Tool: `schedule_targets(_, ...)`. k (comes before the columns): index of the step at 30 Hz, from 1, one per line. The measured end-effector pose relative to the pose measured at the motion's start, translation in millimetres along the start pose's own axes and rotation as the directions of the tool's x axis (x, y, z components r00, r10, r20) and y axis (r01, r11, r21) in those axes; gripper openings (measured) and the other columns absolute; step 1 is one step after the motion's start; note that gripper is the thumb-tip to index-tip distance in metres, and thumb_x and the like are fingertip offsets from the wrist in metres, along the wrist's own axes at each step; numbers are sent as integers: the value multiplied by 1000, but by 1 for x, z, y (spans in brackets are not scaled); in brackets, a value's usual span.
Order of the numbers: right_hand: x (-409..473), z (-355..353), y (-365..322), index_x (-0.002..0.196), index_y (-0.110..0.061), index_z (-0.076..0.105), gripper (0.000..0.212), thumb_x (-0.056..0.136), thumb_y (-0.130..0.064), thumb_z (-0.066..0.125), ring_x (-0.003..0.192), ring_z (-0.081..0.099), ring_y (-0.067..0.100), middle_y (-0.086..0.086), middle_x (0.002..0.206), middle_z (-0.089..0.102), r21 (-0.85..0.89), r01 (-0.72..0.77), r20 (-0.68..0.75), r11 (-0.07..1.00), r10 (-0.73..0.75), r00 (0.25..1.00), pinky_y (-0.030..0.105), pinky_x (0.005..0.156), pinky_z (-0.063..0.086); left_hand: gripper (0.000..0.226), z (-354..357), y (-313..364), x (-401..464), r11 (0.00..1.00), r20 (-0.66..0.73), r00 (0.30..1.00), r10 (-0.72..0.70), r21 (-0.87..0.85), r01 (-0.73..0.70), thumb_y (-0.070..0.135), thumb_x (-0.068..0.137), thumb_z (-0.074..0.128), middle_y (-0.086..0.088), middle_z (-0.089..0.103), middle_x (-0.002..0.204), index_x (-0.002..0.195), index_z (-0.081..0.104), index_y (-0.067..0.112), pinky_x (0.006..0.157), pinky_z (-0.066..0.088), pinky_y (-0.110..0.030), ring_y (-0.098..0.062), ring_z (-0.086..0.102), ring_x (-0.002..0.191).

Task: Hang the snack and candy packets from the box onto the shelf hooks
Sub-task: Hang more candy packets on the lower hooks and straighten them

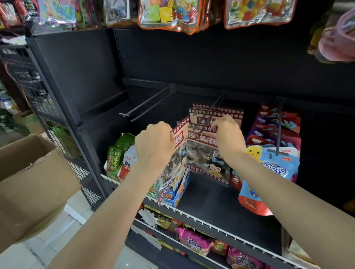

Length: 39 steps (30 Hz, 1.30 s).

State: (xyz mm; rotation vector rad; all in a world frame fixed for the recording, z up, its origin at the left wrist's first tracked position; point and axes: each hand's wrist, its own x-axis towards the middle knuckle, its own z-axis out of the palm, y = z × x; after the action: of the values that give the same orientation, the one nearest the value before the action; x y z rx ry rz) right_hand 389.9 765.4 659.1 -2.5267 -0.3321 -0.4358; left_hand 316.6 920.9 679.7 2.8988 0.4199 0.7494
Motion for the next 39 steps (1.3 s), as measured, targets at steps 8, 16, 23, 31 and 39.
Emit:
schedule_targets(8,33,-2,-1,117,11,54,31,87,15,44,117,49,38,23,129,46,-186,-50,81,981,66,995,45,98,44,23,4,-2,1,1000,55,998,26,9,-27,20,95,45,-3,69,89,94,68,17,64,52,-33,-25,65,80)
schedule_targets(16,8,-4,2,115,-7,64,29,93,-3,46,122,45,22,9,131,51,145,55,8,988,-57,998,27,99,38,23,3,-5,-3,987,176,971,159,-37,-155,19,94,51,1,71,96,100,71,29,66,50,-31,-22,65,86)
schedule_targets(23,-23,-11,5,90,-17,66,18,85,-34,69,78,57,2,-12,83,64,409,25,212,912,-122,970,18,70,43,13,4,7,3,941,210,965,156,-329,-81,35,85,66,8,72,91,93,73,29,65,45,-25,-12,65,87)
schedule_targets(31,-15,-10,8,78,-19,63,16,92,-25,59,81,60,16,0,82,67,305,-2,15,952,-3,1000,33,70,46,10,33,16,17,856,114,993,43,-517,22,32,82,69,8,72,85,86,75,24,83,49,-39,-12,65,87)
schedule_targets(39,-11,-2,9,88,-14,66,17,95,-26,55,80,60,19,3,84,66,268,-53,-12,962,59,998,33,70,46,15,46,16,21,856,21,999,30,-518,-15,22,88,63,3,71,98,99,72,19,83,48,-39,-18,63,95)
